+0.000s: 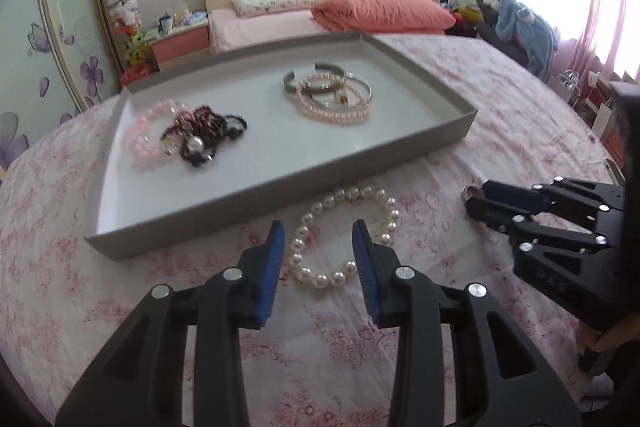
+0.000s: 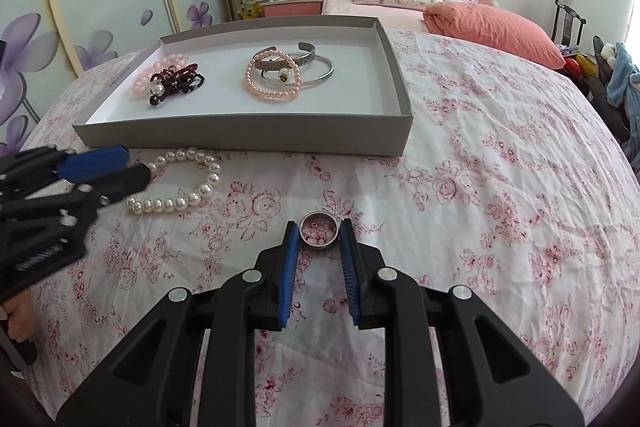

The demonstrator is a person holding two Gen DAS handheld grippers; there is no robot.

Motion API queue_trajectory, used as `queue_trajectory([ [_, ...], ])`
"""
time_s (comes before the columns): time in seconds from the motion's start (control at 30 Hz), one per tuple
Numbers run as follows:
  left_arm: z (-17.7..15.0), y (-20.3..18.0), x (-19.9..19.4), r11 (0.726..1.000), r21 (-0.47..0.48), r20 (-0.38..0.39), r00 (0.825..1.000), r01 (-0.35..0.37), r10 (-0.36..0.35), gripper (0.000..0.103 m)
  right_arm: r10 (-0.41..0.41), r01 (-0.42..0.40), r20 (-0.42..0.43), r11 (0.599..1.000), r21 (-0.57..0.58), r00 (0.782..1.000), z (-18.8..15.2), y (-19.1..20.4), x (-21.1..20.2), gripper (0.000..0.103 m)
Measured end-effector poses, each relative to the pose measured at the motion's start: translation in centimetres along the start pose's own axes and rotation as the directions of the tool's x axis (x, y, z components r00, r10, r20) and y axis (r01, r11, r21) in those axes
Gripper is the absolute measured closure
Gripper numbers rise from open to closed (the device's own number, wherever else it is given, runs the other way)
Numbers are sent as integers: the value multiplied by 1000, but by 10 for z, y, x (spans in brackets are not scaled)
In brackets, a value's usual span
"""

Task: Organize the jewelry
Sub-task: 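Grasp the white pearl bracelet with the left gripper while the right grasps the silver ring, then carry the pearl bracelet and silver ring into the tray and open both grippers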

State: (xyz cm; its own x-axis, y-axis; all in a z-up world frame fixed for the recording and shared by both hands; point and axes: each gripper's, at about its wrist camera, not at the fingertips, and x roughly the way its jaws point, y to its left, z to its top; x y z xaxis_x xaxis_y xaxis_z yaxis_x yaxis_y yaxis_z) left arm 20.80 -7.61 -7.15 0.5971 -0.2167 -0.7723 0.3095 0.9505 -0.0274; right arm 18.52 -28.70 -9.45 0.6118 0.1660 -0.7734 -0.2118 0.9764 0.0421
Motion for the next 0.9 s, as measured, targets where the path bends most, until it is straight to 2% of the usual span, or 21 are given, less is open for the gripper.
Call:
queue_trajectory([
  [0.1, -2, 1, 10, 1000, -6, -32, 999, -9, 8, 69, 0, 0, 0, 1000, -1, 1000, 0, 0, 0, 81],
  [0.37, -3, 2, 16, 998, 4, -48, 996, -68, 68, 91, -1, 1, 0, 1000, -1, 1000, 0, 0, 0, 81],
  [0.6, -14, 26, 5, 991, -33, -55, 990, -133, 131, 92, -2, 2, -1, 1000, -24, 1000, 1, 7, 2, 81],
  [0.9, -35, 71, -18, 962, -166, -72, 976, -216, 207, 92, 15, -16, -16, 998, -66, 1000, 16, 30, 14, 81],
])
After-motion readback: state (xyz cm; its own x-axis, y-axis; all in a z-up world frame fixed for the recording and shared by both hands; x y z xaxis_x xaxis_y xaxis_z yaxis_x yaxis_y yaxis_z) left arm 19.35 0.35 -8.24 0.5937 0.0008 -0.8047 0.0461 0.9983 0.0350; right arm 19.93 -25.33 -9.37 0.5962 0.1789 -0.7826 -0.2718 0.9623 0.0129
